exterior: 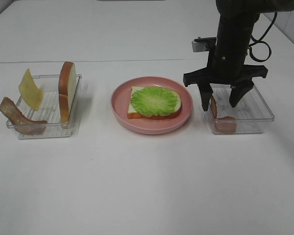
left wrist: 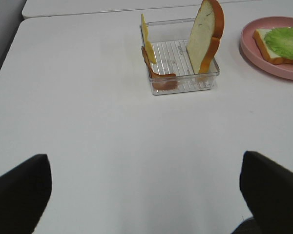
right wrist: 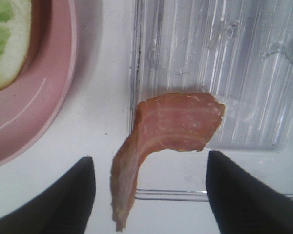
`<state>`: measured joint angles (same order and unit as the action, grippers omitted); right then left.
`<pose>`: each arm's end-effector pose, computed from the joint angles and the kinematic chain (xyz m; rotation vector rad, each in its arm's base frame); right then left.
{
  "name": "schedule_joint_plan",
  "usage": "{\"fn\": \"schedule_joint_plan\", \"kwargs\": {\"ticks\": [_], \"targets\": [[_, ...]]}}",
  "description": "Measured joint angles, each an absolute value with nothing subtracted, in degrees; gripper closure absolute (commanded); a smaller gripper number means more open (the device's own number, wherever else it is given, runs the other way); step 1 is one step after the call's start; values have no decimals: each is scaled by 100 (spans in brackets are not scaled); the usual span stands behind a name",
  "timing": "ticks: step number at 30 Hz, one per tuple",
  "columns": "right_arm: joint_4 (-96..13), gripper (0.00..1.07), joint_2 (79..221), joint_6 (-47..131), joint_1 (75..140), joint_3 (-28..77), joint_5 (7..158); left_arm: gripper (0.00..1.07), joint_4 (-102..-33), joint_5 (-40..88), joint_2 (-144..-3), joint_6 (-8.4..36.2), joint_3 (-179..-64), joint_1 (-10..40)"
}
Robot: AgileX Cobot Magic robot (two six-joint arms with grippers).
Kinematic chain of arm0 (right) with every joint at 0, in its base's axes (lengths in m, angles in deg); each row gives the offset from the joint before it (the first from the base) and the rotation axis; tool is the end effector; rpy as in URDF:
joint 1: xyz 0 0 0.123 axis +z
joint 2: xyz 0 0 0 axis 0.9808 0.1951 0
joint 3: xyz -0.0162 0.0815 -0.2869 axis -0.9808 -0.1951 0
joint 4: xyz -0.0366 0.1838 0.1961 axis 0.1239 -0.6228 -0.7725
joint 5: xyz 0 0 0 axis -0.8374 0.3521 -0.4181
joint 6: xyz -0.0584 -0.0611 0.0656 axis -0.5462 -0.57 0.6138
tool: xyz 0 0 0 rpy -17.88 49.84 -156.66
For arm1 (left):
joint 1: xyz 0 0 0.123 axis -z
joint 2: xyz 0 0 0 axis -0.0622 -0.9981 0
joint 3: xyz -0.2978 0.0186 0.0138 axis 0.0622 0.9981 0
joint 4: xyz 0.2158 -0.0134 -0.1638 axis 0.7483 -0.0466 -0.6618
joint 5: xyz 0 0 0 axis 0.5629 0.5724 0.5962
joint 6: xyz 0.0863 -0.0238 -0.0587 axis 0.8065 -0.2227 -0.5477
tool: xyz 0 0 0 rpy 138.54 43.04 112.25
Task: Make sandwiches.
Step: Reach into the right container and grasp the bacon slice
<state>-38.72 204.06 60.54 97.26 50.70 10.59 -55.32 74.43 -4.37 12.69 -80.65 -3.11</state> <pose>0.4218 0.1367 0.1531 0.1471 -3.1050 0.0788 0.0091 -0.0044 0.2820 0.0574 2.0420 -0.0320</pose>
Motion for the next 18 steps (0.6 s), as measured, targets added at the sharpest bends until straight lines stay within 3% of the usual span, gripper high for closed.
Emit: {"fn": "schedule_joint_plan", "kwargs": {"ticks": [4, 5, 6, 7, 8, 9, 10, 11, 12, 18], "targets": [[-3872, 49, 20406, 6054, 9726, 5070, 1059, 6, -5532, 7443, -437, 1269, -8065, -311], [-3872, 56, 20406, 6054, 9726, 5070, 1059, 6, -5532, 7443, -437, 1269, -8065, -311], [-3872, 56, 20406, 6054, 9726, 5070, 1059, 6, -5532, 7443, -437, 1269, -8065, -311], [-3872, 69, 20406, 6054, 9726, 5070, 1059, 6, -5532, 7443, -437, 1269, -8065, -311], [-3872, 69, 20406, 6054, 9726, 5070, 1059, 6, -5532, 7443, -437, 1269, -8065, -311], [-3872, 77, 20406, 6054, 9726, 5070, 1059, 6, -5532, 7443, -437, 1269, -8065, -311], [-3872, 92, 20406, 6054, 9726, 5070, 1059, 6, -5532, 7443, -437, 1269, -8065, -311], [-3872, 92, 20406, 6054, 9726, 5070, 1059, 6, -5532, 7443, -437, 1269, -8065, -311], [-3872, 107, 20406, 6054, 9726, 5070, 1059, 6, -5532, 7443, -437, 1269, -8065, -311], [-3872, 107, 20406, 6054, 9726, 5070, 1059, 6, -5532, 7443, -437, 1269, -8065, -311]]}}
